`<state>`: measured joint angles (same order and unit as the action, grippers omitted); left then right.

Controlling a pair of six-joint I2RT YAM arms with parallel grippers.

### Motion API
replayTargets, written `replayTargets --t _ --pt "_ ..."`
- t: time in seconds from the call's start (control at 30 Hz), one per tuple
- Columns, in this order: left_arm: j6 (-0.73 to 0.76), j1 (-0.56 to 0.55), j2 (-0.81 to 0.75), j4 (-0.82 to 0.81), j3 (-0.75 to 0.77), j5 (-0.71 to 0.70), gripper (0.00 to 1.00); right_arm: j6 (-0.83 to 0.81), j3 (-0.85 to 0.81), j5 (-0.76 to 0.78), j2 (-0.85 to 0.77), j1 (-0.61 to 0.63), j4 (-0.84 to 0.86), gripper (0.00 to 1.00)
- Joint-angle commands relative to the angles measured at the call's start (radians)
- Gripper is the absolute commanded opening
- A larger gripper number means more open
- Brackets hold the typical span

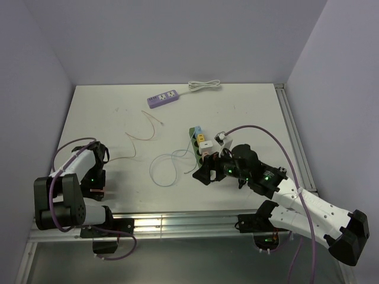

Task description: Insert the plug

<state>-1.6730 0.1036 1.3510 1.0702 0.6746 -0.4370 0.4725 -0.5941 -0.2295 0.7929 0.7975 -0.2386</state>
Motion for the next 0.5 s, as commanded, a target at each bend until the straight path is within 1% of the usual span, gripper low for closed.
replayTargets --t 0.0,0.13,0.17,0.23,0.27,0.3,0.37,0.4,0.47 --pt "0.018 0.005 -0.019 -0.032 -0.007 0.007 0.72 -0.011 -0.012 0.005 0.008 -0.012 0.015 0.98" --pt "0.054 0.005 -0.050 -0.016 0.020 -0.025 0.47 0.000 -0.029 0.009 0.022 -0.012 0.002 0.98" --pt "0.062 0.005 -0.055 -0.015 0.026 -0.028 0.46 0.002 -0.032 0.010 0.025 -0.015 -0.002 0.98" --pt "0.093 0.005 -0.070 -0.003 0.049 -0.028 0.36 0.014 -0.044 0.007 0.029 -0.015 -0.007 0.98" --pt "0.107 0.004 -0.081 0.003 0.059 -0.023 0.36 0.015 -0.049 0.007 0.031 -0.015 -0.008 0.98" --pt "0.143 0.002 -0.088 0.005 0.075 -0.017 0.27 0.018 -0.056 0.010 0.037 -0.015 -0.013 0.98" --pt "0.174 0.001 -0.111 0.011 0.089 0.001 0.25 0.029 -0.065 0.016 0.043 -0.015 -0.019 0.98" --pt "0.194 -0.001 -0.139 0.011 0.103 0.007 0.16 0.029 -0.076 0.019 0.052 -0.015 -0.021 0.98" --pt "0.249 -0.007 -0.194 0.016 0.121 0.027 0.14 0.034 -0.102 0.028 0.065 -0.017 -0.030 0.98"
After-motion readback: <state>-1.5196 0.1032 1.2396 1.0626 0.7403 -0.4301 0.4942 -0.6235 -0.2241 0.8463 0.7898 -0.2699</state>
